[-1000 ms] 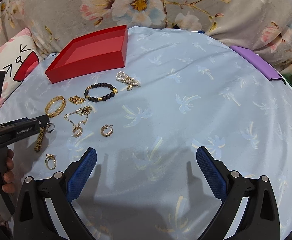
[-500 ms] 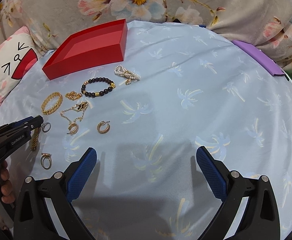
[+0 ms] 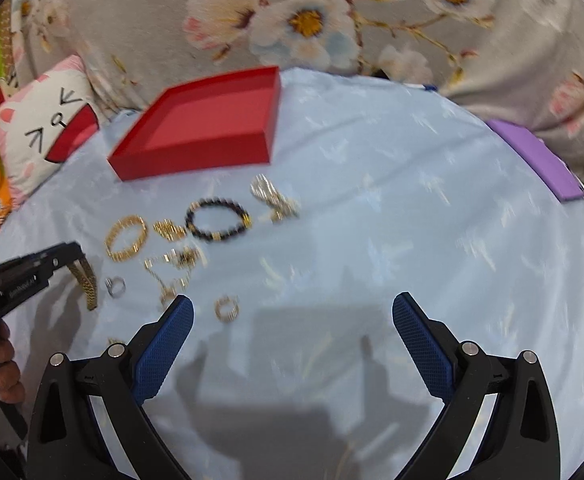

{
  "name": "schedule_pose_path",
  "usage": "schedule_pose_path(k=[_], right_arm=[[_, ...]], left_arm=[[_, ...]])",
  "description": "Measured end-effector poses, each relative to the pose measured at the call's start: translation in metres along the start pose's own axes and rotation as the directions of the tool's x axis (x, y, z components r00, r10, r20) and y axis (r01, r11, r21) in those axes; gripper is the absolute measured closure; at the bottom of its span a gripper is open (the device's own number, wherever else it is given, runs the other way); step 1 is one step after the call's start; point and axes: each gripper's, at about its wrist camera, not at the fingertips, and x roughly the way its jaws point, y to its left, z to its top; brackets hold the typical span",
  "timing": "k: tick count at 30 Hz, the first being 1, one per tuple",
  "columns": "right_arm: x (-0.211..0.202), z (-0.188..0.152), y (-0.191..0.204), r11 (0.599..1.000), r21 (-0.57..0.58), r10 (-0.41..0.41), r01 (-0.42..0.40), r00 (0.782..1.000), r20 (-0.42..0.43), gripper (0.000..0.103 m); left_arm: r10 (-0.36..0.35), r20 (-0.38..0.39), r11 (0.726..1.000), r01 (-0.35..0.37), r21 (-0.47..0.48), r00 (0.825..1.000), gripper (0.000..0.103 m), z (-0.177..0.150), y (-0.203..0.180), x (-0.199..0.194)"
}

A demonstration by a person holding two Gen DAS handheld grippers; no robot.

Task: Organize jewelry
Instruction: 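Grasp the pearl bracelet with the right gripper while the left gripper lifts the watch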

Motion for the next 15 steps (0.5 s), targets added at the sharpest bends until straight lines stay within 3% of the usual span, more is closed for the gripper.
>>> schedule_pose_path(k=[4, 8, 15], right_arm=[[0.026, 0.030, -0.002, 0.999, -0.031, 0.020, -0.020, 1.000, 0.007, 0.016], [0.069, 0.049, -0.006, 0.999, -0.015, 0.050, -0.050, 0.998, -0.042, 0.038], [0.106, 0.053, 0.000, 0.997, -0.052, 0.046, -0.051, 0.995, -0.090, 0.065]], left_arm=[[0.047, 0.028, 0.998, -0.046, -0.039, 0.998, 0.081, 0.004, 0.018, -0.002], [0.058, 0.018, 0.997, -0.057, -0.061, 0.998, 0.081, 0.004, 0.030, 0.002], [0.061, 0.006, 0.996, -0.060, -0.070, 0.998, 0.081, 0.002, 0.037, 0.007]])
